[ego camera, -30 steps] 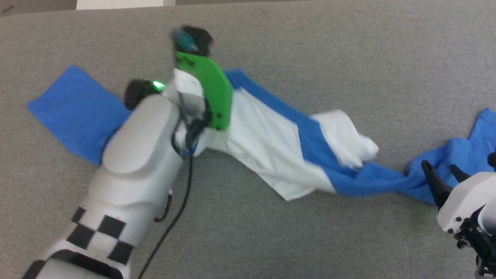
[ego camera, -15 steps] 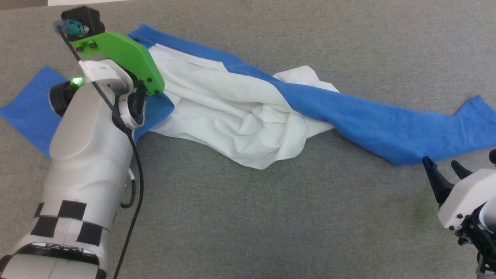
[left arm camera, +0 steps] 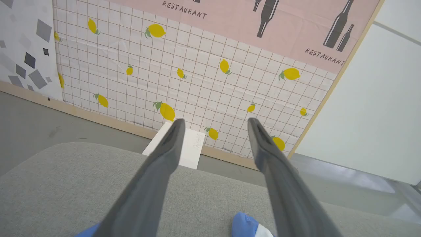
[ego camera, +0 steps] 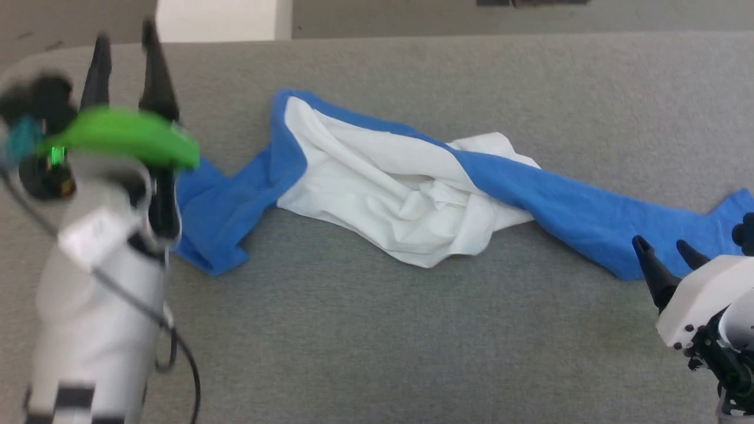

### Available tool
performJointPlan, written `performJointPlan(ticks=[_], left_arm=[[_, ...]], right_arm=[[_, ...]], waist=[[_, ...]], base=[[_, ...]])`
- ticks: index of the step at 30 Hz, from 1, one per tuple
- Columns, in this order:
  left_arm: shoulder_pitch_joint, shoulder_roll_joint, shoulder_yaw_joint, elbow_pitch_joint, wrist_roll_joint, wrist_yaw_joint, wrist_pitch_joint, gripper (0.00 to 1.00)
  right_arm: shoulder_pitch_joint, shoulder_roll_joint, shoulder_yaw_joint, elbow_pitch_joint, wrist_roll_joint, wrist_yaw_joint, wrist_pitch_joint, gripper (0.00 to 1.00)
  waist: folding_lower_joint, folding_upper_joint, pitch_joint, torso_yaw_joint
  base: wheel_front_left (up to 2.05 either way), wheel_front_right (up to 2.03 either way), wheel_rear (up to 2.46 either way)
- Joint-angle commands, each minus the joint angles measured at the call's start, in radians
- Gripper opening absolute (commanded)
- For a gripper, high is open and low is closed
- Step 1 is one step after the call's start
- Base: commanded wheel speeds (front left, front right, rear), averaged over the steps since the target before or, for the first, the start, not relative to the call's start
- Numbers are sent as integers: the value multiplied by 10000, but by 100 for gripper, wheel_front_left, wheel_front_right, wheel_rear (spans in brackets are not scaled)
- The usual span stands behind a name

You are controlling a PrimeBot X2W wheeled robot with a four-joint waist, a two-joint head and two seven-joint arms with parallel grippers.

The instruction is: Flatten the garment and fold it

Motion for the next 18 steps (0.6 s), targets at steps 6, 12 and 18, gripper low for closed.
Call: performJointPlan(ticks=[6, 12, 18], left_arm=[[3185, -139, 568, -2303, 516, 674, -235, 100], [5036, -687, 725, -3670, 846, 956, -245, 100], [5293, -948, 507, -4028, 1201, 872, -247, 100]], right_arm=[[-289, -189, 631, 107, -42, -13, -56, 100], [-1386, -475, 1669, 552, -234, -13, 111, 100], [-3662, -659, 3283, 1805, -230, -13, 594, 100]], waist=[[0, 0, -598, 683], [0, 0, -468, 697], [0, 0, 11, 916]], base=[[0, 0, 0], [0, 0, 0], [0, 0, 0]])
